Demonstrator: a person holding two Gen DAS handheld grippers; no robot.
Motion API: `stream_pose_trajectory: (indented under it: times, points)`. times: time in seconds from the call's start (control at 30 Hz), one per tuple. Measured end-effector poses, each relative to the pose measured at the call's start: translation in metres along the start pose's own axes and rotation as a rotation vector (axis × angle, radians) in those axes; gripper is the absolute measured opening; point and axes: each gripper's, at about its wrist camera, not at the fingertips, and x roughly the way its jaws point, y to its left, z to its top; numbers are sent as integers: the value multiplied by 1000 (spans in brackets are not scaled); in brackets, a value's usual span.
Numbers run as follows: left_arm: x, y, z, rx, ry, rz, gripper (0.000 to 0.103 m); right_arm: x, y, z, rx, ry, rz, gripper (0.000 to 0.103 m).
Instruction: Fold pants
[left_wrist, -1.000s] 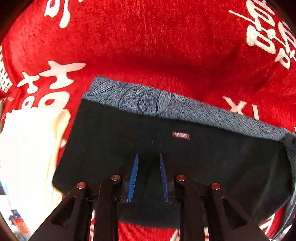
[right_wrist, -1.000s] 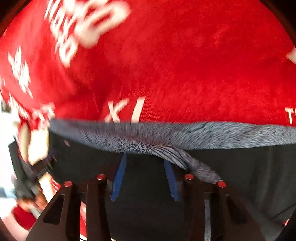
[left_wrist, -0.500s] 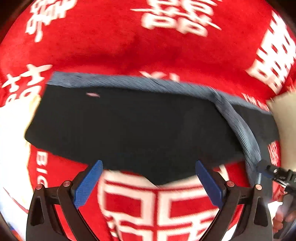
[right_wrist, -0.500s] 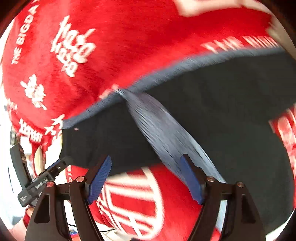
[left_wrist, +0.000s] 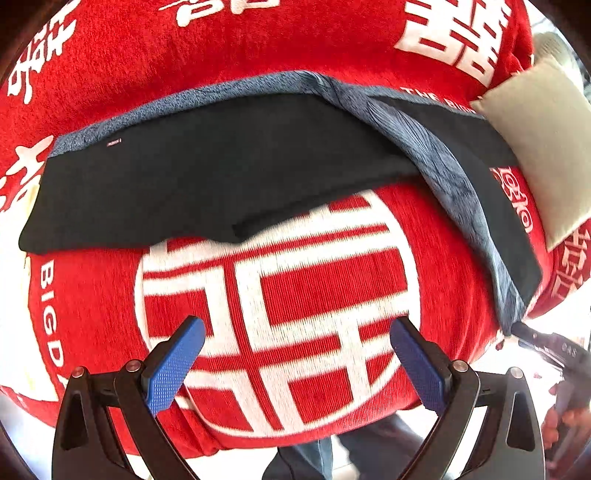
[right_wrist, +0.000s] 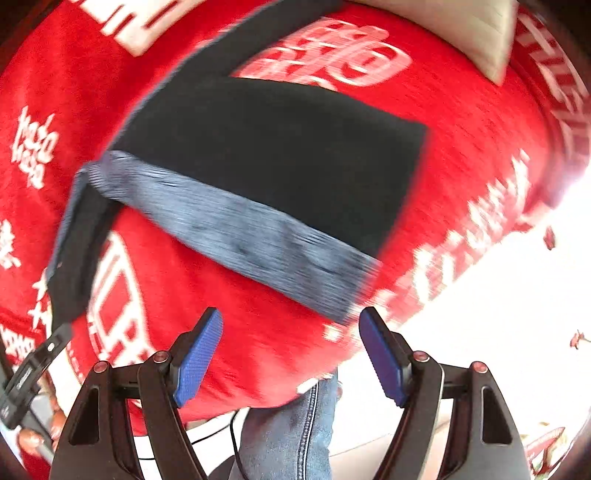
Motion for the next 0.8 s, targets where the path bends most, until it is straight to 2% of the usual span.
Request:
stream_pose_trajectory:
  times: [0.17, 0.3, 0.4, 0.47, 0.5, 0.63, 0.8]
  points:
    - [3, -10, -10, 14, 22, 5, 100, 4, -30, 3, 42, -13, 38, 75]
    - [9, -30, -10, 43, 31, 16, 100, 7, -42, 14, 3, 4, 143, 61]
    - [17, -49, -4, 44, 41, 19, 100, 19, -36, 21, -43, 42, 229, 51]
    - [26, -61, 3, 29, 62, 11, 100, 23, -37, 25, -66, 77, 261, 33]
    - [29, -67, 6, 25, 71, 6, 100, 24, -40, 27, -69, 99, 270, 7]
    - [33, -94, 25, 24, 68, -17, 100, 5, -51, 44, -23, 157, 431, 5]
    - [38, -119, 54, 5, 63, -34, 100, -45, -42, 100, -79, 148, 582, 5]
